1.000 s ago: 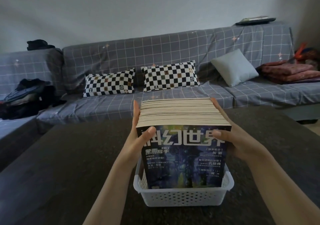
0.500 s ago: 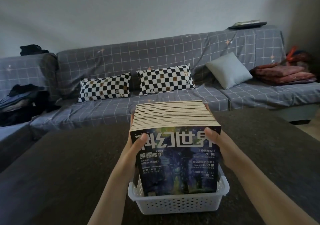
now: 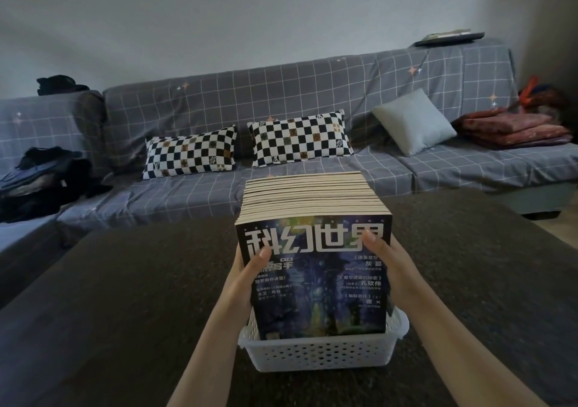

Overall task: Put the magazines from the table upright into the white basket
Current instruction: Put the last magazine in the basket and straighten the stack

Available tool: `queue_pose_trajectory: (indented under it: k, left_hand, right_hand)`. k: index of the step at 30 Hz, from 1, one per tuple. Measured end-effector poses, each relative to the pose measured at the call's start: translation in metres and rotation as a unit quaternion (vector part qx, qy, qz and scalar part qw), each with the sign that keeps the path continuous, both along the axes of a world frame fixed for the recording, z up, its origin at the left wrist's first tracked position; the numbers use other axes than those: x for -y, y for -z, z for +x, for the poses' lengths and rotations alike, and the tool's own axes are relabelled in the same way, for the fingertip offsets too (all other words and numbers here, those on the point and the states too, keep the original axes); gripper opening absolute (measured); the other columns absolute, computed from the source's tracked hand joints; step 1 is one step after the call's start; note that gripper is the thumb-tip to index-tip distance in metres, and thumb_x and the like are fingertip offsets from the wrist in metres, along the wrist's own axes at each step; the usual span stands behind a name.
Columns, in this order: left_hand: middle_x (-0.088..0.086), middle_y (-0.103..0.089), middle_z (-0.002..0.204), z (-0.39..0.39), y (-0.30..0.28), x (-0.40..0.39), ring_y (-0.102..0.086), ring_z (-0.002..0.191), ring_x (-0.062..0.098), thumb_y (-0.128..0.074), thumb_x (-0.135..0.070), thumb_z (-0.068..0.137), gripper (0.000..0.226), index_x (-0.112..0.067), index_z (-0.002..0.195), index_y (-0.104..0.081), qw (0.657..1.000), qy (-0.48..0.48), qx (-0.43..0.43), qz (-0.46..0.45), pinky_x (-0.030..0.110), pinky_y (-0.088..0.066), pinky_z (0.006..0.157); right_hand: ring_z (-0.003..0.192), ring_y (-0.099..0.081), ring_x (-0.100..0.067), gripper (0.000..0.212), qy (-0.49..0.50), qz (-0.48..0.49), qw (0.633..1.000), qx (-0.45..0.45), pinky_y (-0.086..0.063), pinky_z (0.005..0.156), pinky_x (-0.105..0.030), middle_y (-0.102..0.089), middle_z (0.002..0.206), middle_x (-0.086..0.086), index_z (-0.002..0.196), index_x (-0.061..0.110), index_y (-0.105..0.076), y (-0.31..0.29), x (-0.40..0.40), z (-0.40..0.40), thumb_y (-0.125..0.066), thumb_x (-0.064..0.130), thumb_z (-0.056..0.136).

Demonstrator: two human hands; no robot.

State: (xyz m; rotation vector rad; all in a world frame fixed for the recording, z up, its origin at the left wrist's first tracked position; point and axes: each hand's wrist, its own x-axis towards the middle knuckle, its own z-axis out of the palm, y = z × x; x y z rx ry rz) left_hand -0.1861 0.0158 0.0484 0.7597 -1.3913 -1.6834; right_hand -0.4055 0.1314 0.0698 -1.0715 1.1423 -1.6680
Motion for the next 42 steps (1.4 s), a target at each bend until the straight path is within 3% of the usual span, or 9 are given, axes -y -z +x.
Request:
queue_pose_trajectory:
  k: [6,12,20,25,28,30,35,38,42]
  left_hand:
    - [-0.011,-0.07,0.115,0.006,0.013,-0.015,-0.068,0.103,0.012,-0.088,-0.063,0.038,0.098,-0.037,0.126,-0.05,0.999,0.014,0.047,0.005,0.035,-0.052,0.084]
    - [-0.008,-0.072,0.112,0.002,0.011,-0.02,-0.067,0.105,0.017,-0.088,-0.055,0.039,0.094,-0.033,0.124,-0.054,0.999,-0.005,0.038,0.024,0.04,-0.051,0.09]
    - [-0.009,-0.067,0.118,-0.002,0.006,-0.025,-0.061,0.11,0.015,-0.087,-0.057,0.044,0.095,-0.033,0.128,-0.051,0.999,-0.02,0.042,0.007,0.042,-0.045,0.101]
    - [-0.031,-0.066,0.105,0.006,0.003,-0.031,-0.062,0.1,-0.007,-0.076,-0.06,0.053,0.078,-0.044,0.125,-0.048,0.987,-0.051,0.128,-0.077,0.011,-0.053,0.07]
    - [-0.009,-0.034,0.154,0.022,0.009,-0.032,-0.036,0.139,0.015,-0.07,-0.064,0.061,0.106,-0.034,0.15,-0.02,0.954,-0.077,0.254,-0.139,0.044,-0.04,0.108]
    - [0.002,-0.016,0.161,0.031,0.017,-0.035,-0.023,0.145,0.025,-0.074,-0.057,0.067,0.118,-0.026,0.154,-0.001,0.953,-0.062,0.286,-0.074,0.049,-0.025,0.116]
    - [0.013,-0.043,0.148,0.042,0.03,-0.044,-0.044,0.132,0.031,-0.083,-0.038,0.063,0.114,-0.02,0.153,-0.015,0.974,-0.002,0.19,0.124,0.052,-0.032,0.112]
    - [0.009,-0.064,0.125,0.045,0.03,-0.047,-0.061,0.115,0.026,-0.081,-0.032,0.061,0.095,-0.02,0.143,-0.035,0.979,0.031,0.141,0.144,0.052,-0.041,0.105]
    - [0.006,-0.065,0.122,0.042,0.033,-0.049,-0.064,0.109,0.024,-0.081,-0.034,0.059,0.095,-0.023,0.141,-0.034,0.983,0.01,0.126,0.133,0.05,-0.045,0.101]
  right_hand:
    - [0.11,-0.062,-0.011,0.085,0.028,0.033,0.999,-0.026,-0.048,0.095,-0.041,-0.065,0.118,0.016,0.123,0.047,-0.048,0.02,-0.009,0.009,-0.077,0.071,0.046]
    - [0.105,-0.064,-0.007,0.088,0.037,0.037,0.998,-0.024,-0.049,0.086,-0.03,-0.067,0.114,0.017,0.124,0.043,-0.049,0.016,-0.006,0.014,-0.078,0.068,0.045]
    - [0.11,-0.059,-0.006,0.076,0.042,0.056,0.996,-0.062,-0.044,0.098,-0.039,-0.064,0.116,0.02,0.116,0.055,-0.047,0.013,-0.006,0.011,-0.073,0.074,0.047]
    - [0.119,-0.054,-0.014,0.079,0.039,0.085,0.985,-0.144,-0.044,0.1,-0.043,-0.059,0.124,0.02,0.127,0.054,-0.042,0.009,-0.024,0.009,-0.07,0.07,0.056]
    - [0.134,-0.039,-0.021,0.109,0.062,0.139,0.972,-0.18,-0.034,0.108,-0.049,-0.037,0.149,0.005,0.148,0.035,-0.017,0.018,-0.037,0.004,-0.069,0.064,0.057]
    - [0.138,-0.031,-0.024,0.118,0.08,0.185,0.961,-0.191,-0.028,0.111,-0.045,-0.027,0.154,0.001,0.15,0.028,-0.009,0.026,-0.045,0.008,-0.067,0.066,0.054]
    - [0.129,-0.043,-0.025,0.097,0.106,0.247,0.955,-0.122,-0.033,0.103,-0.043,-0.047,0.141,-0.003,0.143,0.02,-0.03,0.045,-0.054,0.018,-0.071,0.055,0.063]
    - [0.122,-0.049,-0.023,0.079,0.11,0.247,0.958,-0.096,-0.036,0.098,-0.04,-0.055,0.132,-0.002,0.137,0.02,-0.04,0.047,-0.055,0.019,-0.071,0.049,0.07]
    - [0.114,-0.054,-0.02,0.071,0.136,0.239,0.957,-0.088,-0.038,0.09,-0.036,-0.06,0.122,0.001,0.133,0.02,-0.044,0.049,-0.055,0.022,-0.071,0.046,0.072]
